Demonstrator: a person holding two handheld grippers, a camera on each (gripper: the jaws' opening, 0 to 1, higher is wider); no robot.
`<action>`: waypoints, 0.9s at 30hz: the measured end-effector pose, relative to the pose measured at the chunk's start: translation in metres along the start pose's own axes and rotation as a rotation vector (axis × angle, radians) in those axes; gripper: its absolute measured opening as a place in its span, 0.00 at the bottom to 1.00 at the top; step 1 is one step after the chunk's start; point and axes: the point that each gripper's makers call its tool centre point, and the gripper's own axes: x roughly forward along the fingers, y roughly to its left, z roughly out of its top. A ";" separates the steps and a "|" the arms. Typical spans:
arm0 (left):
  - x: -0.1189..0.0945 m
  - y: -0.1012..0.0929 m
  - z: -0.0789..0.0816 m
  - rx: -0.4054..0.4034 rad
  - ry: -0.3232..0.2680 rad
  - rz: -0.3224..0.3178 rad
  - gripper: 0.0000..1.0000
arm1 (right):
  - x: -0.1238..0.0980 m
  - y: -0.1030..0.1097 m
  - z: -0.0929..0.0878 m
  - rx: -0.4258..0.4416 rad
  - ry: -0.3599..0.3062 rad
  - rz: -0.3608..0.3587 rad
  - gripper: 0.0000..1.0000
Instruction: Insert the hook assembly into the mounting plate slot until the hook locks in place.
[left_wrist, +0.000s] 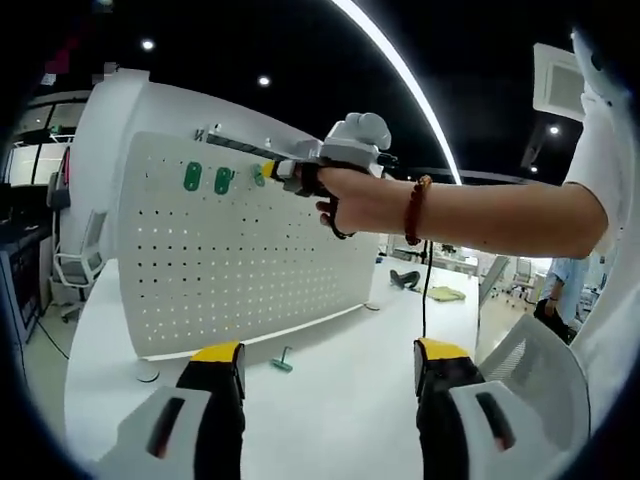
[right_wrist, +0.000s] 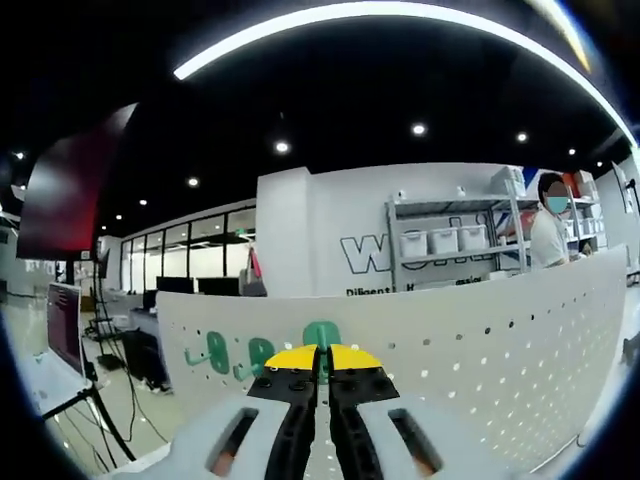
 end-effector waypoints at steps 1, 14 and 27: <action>0.000 0.001 -0.001 0.000 0.002 0.003 0.70 | 0.001 0.000 -0.001 0.013 0.000 0.000 0.01; -0.005 0.008 -0.001 -0.012 -0.003 0.021 0.70 | 0.006 0.001 -0.010 0.067 0.001 -0.047 0.01; -0.007 0.009 0.000 -0.019 -0.010 0.029 0.69 | 0.008 0.001 -0.023 0.052 0.043 -0.084 0.01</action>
